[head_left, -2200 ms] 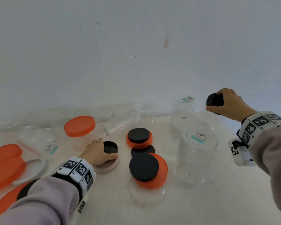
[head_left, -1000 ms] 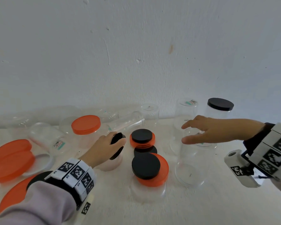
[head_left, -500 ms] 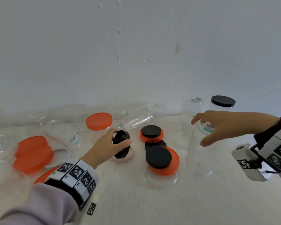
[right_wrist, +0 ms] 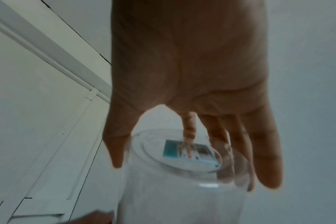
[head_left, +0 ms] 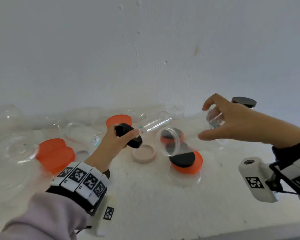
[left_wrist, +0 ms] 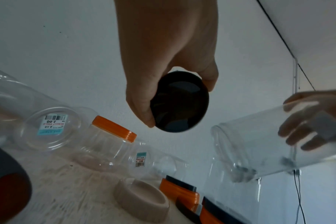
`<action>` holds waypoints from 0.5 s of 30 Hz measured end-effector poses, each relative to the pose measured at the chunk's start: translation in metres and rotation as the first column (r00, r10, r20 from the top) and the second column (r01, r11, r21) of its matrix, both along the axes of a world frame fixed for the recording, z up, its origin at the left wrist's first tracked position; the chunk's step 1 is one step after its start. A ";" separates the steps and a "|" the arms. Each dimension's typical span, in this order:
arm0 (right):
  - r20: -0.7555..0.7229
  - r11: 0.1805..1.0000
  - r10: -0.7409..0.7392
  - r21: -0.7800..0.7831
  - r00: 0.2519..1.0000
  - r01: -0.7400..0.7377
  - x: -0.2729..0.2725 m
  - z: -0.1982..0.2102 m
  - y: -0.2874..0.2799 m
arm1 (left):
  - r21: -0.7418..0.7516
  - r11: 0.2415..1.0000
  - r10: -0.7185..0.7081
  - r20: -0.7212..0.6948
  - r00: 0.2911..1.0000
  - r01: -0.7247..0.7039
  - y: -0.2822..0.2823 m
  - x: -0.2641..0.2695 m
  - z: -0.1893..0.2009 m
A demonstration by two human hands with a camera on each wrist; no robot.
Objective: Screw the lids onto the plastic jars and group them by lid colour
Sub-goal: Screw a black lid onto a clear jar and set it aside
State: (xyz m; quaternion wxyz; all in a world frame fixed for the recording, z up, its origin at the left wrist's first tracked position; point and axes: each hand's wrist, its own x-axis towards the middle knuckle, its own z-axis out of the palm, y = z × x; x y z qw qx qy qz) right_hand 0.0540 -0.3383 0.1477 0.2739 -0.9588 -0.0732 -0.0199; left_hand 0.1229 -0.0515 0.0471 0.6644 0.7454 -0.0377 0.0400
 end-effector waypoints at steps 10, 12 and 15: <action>-0.368 0.808 -0.030 0.538 0.929 0.240 0.013 -0.081 0.052 | -0.300 0.952 0.028 -0.092 0.995 -0.055 0.035 -0.005 0.011; -0.469 0.767 0.079 0.593 0.880 0.247 0.014 -0.092 0.060 | -0.287 0.955 0.061 -0.073 0.995 -0.080 0.036 -0.007 0.013; -0.541 0.695 0.210 0.669 0.814 0.265 0.015 -0.106 0.072 | -0.281 0.956 0.077 -0.048 0.996 -0.087 0.037 -0.007 0.015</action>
